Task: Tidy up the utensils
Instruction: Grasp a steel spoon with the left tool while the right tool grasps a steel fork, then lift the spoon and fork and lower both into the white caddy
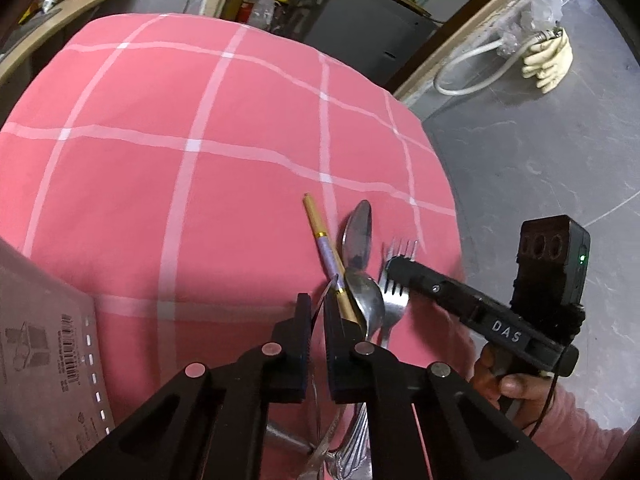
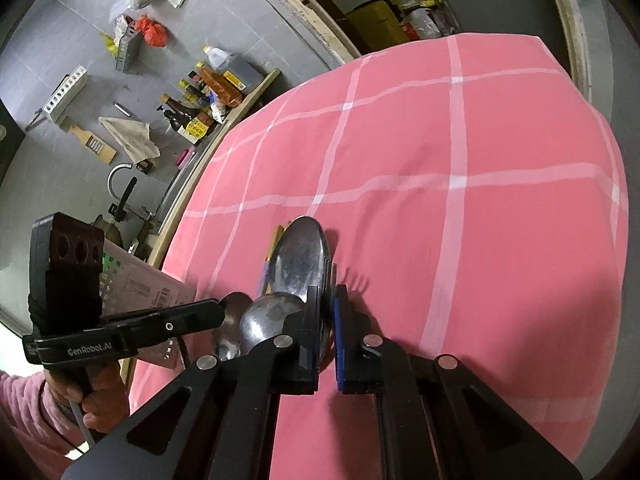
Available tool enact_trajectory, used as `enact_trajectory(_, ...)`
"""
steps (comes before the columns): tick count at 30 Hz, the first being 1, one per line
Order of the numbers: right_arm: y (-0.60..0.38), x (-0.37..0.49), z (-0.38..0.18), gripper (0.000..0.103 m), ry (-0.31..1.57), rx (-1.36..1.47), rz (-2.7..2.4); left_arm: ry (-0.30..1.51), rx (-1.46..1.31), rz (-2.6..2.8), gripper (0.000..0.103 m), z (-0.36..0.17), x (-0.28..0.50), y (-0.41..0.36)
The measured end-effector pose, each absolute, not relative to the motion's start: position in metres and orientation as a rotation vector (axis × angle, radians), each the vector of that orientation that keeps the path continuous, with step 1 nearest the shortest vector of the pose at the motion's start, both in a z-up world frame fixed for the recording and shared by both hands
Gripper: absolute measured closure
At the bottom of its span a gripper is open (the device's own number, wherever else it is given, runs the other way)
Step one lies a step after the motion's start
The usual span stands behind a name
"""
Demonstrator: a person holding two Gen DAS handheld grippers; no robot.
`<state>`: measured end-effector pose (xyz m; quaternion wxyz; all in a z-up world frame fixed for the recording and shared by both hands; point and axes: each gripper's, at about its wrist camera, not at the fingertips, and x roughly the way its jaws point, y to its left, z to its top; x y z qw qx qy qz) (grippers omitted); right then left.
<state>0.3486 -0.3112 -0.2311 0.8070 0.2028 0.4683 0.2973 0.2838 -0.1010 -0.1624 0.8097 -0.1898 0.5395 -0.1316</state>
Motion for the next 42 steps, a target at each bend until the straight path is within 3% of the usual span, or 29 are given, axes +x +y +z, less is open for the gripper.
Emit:
enact_trajectory(25,-0.313,0.337,-0.227,0.1,0.976,0.475,0.563,1.284,-0.162,-0.315,0.099,-0.169,0.306,-0.131)
enact_trajectory(31,-0.312,0.315,-0.179,0.101,0.86,0.363,0.49,1.194,-0.142,-0.278,0.099,-0.144,0.295,-0.127)
enact_trajectory(42,-0.303,0.284,-0.075,0.101,0.643,0.128,0.32,0.871,-0.106,-0.25,0.099,-0.052,0.272,-0.107)
